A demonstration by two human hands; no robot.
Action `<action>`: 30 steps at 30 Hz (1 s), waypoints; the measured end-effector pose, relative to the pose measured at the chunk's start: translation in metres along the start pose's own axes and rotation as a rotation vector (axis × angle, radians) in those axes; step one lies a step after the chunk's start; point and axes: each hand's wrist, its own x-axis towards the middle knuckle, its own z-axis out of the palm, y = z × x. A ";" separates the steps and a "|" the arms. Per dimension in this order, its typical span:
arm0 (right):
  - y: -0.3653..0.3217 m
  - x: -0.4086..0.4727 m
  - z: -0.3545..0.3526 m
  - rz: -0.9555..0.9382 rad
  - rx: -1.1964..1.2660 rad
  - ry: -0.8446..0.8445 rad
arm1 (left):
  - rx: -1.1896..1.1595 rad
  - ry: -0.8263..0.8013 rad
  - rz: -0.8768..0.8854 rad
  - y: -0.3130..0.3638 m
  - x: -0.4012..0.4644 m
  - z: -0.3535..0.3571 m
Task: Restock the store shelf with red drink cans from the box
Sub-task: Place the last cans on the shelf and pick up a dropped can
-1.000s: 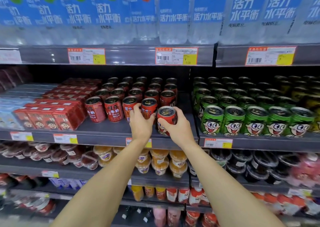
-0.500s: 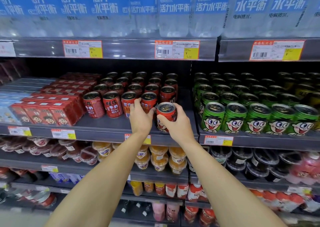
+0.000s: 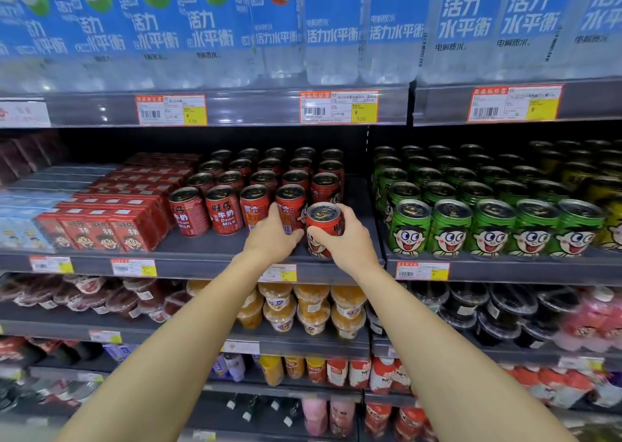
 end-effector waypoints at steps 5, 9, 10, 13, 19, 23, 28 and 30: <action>-0.004 -0.002 -0.003 0.004 -0.023 -0.005 | 0.334 -0.047 0.116 -0.017 -0.018 0.014; -0.007 -0.005 -0.002 0.001 -0.085 -0.006 | 0.411 0.153 0.213 -0.026 -0.032 0.029; -0.008 -0.006 -0.001 -0.001 -0.098 -0.005 | 0.420 0.188 0.219 -0.028 -0.034 0.033; -0.008 -0.011 0.002 -0.010 -0.101 0.029 | 0.428 0.268 0.224 -0.031 -0.038 0.042; -0.007 -0.025 0.009 -0.036 -0.095 0.193 | 0.432 0.382 0.263 -0.039 -0.042 0.051; -0.009 -0.023 0.012 -0.037 -0.106 0.224 | 0.426 0.420 0.282 -0.039 -0.042 0.053; -0.014 -0.012 0.014 -0.021 -0.149 0.204 | 0.421 0.429 0.269 -0.038 -0.044 0.054; -0.017 -0.005 0.014 -0.004 -0.161 0.201 | 0.417 0.430 0.270 -0.039 -0.043 0.054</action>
